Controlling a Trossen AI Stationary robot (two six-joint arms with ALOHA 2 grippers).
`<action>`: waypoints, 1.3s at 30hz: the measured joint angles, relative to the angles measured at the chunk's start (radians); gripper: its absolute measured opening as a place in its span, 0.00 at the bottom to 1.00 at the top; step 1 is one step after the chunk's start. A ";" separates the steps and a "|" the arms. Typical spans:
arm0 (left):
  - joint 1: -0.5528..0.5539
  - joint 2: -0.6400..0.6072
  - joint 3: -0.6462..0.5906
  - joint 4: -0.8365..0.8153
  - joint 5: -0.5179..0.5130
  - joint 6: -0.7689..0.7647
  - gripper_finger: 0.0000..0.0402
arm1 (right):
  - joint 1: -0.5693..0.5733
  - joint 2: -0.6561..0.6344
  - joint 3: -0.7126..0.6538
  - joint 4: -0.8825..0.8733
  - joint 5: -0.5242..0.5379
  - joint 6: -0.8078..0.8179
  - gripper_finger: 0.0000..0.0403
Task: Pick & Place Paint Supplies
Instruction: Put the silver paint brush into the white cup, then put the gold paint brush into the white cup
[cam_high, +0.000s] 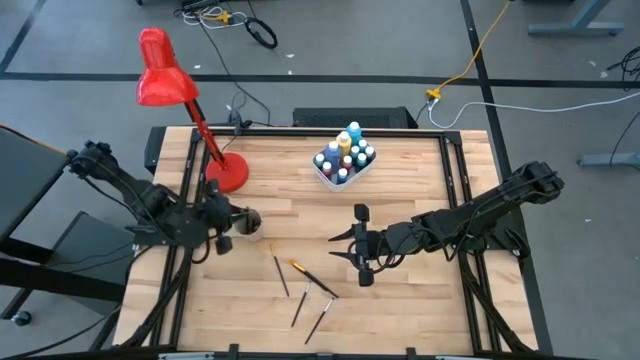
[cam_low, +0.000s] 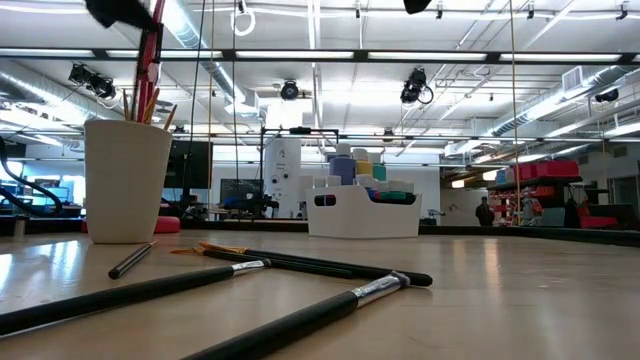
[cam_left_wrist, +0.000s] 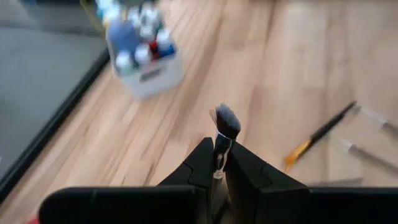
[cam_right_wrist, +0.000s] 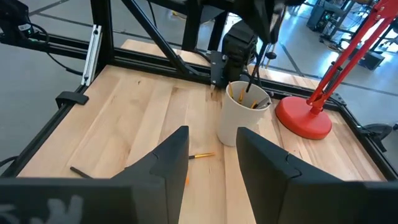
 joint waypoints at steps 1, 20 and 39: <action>0.000 0.001 -0.002 -0.037 0.008 -0.032 0.08 | 0.000 0.000 0.000 0.000 0.000 0.000 0.35; 0.000 0.002 -0.270 0.113 -0.001 -0.277 0.14 | 0.000 0.076 0.001 -0.002 -0.003 0.066 0.34; 0.000 0.002 -0.202 0.325 -0.134 -0.011 0.15 | -0.071 0.476 0.012 0.332 -0.057 0.231 0.52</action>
